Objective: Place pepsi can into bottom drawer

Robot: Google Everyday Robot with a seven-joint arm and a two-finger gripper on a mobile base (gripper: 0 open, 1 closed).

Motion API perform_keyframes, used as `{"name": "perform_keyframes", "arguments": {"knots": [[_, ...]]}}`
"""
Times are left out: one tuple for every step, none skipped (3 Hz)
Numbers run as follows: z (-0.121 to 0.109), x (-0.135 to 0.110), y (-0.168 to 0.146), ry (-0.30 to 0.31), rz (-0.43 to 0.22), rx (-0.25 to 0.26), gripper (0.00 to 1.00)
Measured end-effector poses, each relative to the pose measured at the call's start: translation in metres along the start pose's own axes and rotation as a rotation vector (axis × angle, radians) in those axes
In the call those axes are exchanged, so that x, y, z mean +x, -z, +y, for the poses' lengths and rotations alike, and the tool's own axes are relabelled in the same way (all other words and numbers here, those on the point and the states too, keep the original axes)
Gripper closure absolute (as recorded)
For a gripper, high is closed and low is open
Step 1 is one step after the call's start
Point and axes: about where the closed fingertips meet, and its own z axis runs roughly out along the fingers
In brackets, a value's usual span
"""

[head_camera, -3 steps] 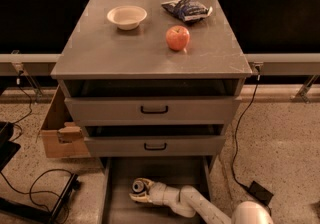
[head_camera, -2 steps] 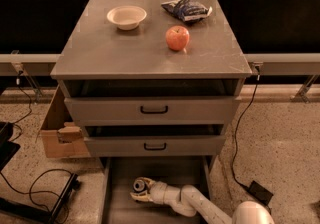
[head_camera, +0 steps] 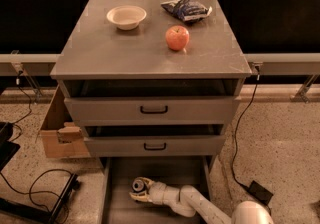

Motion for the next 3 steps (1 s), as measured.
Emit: {"name": "perform_keyframes", "arguments": {"knots": [[0.0014, -0.0005, -0.0017, -0.001, -0.001, -0.003, 0.13], [0.0026, -0.0010, -0.0032, -0.002, -0.003, -0.006, 0.00], [0.0026, -0.0011, -0.0033, -0.001, -0.003, -0.006, 0.00]]}}
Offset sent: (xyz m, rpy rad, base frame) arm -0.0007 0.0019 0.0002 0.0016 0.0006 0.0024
